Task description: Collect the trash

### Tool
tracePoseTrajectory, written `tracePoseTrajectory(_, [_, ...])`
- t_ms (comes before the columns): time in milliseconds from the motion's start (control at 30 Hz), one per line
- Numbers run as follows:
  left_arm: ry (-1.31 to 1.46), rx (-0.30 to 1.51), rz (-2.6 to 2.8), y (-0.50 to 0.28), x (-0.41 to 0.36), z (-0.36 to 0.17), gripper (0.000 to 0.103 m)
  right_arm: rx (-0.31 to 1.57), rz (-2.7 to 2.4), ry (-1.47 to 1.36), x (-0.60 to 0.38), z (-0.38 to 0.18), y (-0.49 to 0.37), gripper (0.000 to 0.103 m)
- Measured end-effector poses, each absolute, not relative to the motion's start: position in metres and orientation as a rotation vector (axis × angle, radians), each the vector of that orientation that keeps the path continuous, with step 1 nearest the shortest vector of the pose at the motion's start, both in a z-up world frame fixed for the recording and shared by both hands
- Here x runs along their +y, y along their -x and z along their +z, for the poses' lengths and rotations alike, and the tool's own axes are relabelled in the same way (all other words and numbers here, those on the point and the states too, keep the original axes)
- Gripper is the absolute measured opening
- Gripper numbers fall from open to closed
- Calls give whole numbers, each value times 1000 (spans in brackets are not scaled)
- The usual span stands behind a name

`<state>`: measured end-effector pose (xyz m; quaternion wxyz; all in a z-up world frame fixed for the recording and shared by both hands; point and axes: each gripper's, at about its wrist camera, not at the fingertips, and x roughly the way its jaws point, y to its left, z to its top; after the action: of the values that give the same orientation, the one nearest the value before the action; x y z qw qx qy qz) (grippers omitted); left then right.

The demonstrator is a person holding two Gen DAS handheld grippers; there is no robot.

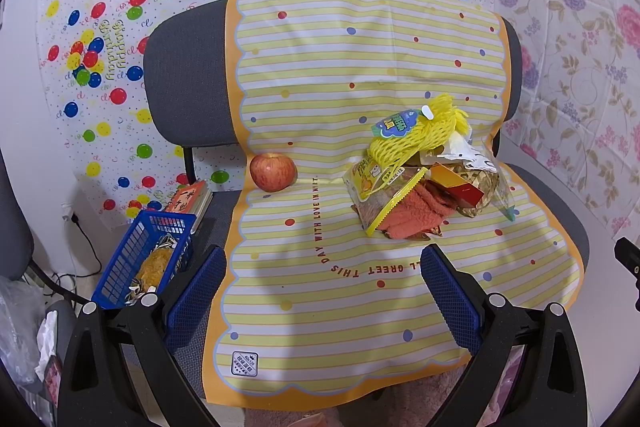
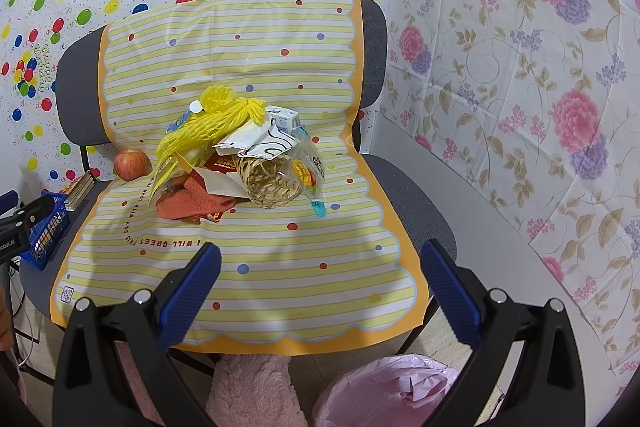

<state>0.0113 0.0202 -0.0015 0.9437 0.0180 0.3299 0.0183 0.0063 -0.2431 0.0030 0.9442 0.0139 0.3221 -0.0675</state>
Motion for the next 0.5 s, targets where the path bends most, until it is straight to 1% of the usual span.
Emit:
tracePoseTrajectory(333, [-38, 677, 40, -14, 23, -5, 96, 652, -136, -29, -244, 1, -9, 97])
tracePoseTrajectory(500, [-31, 691, 65, -23, 23, -13, 96, 594, -121, -5, -247, -11, -20, 97])
